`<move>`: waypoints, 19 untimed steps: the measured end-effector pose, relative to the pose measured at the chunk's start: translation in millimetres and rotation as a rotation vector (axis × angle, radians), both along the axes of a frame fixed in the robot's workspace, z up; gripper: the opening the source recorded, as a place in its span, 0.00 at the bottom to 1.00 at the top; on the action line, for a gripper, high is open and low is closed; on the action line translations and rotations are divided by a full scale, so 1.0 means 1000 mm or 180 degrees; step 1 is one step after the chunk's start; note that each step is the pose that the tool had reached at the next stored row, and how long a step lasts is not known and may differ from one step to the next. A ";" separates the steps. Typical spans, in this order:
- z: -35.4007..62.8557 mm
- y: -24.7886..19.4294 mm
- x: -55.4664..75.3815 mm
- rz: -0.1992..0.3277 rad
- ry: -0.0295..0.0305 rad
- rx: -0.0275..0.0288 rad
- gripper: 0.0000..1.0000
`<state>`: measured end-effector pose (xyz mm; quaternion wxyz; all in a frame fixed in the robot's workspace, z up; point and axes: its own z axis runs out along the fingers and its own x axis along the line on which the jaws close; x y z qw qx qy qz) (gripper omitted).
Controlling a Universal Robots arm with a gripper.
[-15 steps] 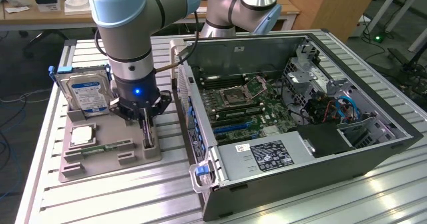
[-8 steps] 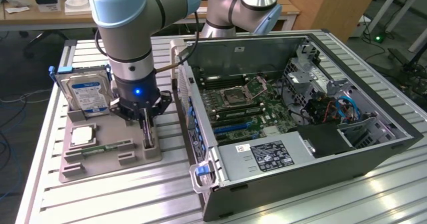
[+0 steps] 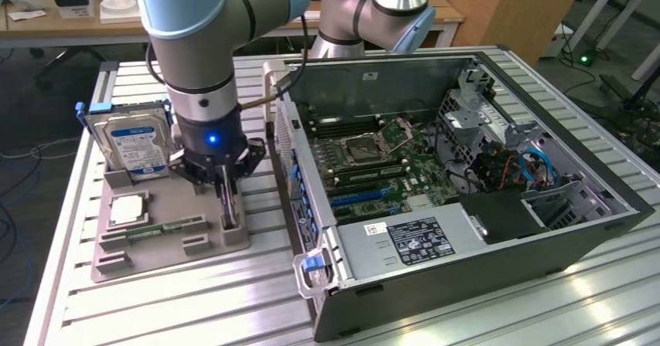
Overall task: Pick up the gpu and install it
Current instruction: 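Pick up the gpu and move the gpu toward the slot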
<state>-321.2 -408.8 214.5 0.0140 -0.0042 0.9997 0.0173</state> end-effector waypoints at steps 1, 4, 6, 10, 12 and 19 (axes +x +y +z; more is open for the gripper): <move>0.0011 0.0000 0.000 0.0000 0.0000 0.0000 0.28; 0.0036 0.0000 0.000 0.0000 0.0000 0.0000 0.28; 0.0054 0.0000 0.000 0.0000 0.0000 0.0001 0.28; 0.0090 0.0000 0.000 0.0000 0.0000 0.0002 0.28; 0.0115 0.0000 0.000 0.0000 0.0000 0.0005 0.28; 0.0196 0.0000 0.000 0.0000 0.0000 0.0015 0.28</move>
